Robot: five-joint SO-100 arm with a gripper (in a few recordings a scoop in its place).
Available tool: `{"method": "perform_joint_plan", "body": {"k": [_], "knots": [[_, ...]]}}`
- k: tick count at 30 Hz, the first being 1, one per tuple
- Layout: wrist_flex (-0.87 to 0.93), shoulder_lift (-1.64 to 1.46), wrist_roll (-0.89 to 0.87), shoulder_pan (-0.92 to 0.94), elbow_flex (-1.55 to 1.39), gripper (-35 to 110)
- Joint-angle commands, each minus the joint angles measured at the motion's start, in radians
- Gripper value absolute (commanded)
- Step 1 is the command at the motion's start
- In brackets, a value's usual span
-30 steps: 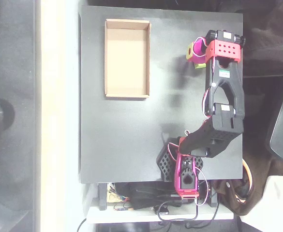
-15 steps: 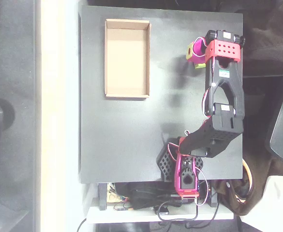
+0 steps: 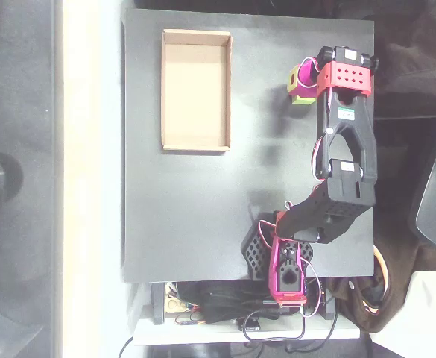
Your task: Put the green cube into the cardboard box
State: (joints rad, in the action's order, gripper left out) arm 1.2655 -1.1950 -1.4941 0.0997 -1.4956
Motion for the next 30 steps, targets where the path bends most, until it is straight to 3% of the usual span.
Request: {"method": "perform_joint_plan", "body": {"k": [1,11,30], "knots": [[0.006,-0.021,-0.011,0.015,0.012,15],[0.006,-0.048,-0.012,0.017,0.028,15],[0.006,-0.534,0.000,0.009,0.028,15]]}}
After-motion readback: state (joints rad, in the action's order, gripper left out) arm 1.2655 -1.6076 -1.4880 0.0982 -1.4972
